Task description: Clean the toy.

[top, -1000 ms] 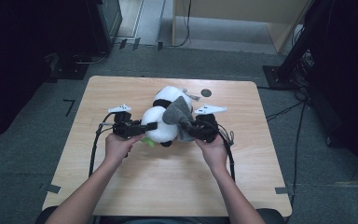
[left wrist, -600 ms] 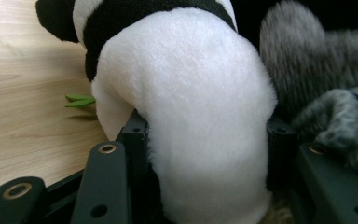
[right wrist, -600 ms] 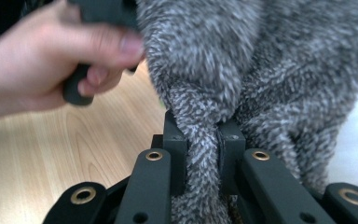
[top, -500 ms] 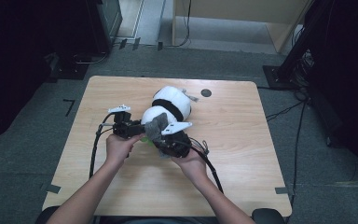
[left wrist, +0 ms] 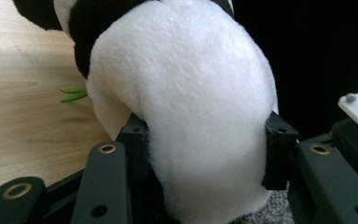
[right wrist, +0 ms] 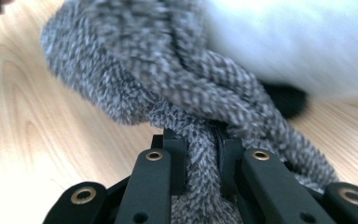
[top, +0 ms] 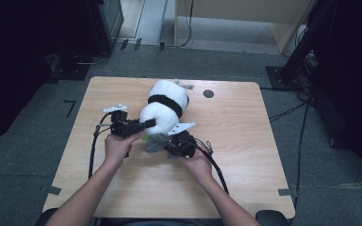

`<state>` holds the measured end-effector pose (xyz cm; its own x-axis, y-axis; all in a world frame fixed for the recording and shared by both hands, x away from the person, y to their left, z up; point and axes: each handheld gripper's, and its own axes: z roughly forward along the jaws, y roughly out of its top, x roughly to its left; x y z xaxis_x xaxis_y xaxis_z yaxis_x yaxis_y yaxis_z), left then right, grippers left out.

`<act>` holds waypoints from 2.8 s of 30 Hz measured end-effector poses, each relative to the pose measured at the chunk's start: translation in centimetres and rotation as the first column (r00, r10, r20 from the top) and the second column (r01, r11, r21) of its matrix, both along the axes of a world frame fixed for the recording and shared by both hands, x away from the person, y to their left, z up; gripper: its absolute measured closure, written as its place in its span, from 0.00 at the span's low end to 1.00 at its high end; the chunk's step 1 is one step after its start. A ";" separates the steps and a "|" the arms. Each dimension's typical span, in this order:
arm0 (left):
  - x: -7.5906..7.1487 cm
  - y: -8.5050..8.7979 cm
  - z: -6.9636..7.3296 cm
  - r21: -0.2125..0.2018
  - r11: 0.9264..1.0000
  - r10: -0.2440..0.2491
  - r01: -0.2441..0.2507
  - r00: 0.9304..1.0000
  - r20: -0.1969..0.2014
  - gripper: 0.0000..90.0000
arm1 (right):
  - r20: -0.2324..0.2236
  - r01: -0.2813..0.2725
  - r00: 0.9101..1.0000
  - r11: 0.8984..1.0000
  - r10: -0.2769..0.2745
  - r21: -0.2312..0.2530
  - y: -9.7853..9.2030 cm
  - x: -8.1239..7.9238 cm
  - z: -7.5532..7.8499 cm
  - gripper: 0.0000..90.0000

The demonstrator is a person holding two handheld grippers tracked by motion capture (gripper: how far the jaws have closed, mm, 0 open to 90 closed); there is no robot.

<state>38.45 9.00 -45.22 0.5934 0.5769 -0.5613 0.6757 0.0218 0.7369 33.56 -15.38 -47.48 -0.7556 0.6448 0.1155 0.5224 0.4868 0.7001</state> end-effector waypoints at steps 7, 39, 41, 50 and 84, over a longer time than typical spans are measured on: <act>0.1 0.7 0.3 -0.016 1.000 0.007 -0.007 1.000 0.010 0.55 | -0.014 0.081 0.997 0.997 -0.081 -0.019 -2.0 1.0 -0.3 0.89; 4.1 7.0 -1.2 0.101 0.980 0.169 -0.172 0.985 0.037 0.55 | -0.111 0.436 0.899 0.892 -0.424 0.124 -15.4 5.6 0.9 0.87; 4.2 7.2 -1.3 0.093 0.980 0.175 -0.177 0.984 0.030 0.55 | -0.095 0.441 0.896 0.891 -0.433 0.102 -15.6 5.9 0.7 0.87; 5.2 8.3 -2.4 0.174 0.962 0.206 -0.210 0.978 0.040 0.53 | -0.151 0.466 0.879 0.882 -0.452 0.070 -16.2 7.0 -1.7 0.85; 4.9 7.7 -1.6 0.332 0.934 0.104 -0.129 0.990 0.091 0.14 | -0.077 0.464 0.885 0.884 -0.459 0.066 -15.9 6.7 -1.4 0.41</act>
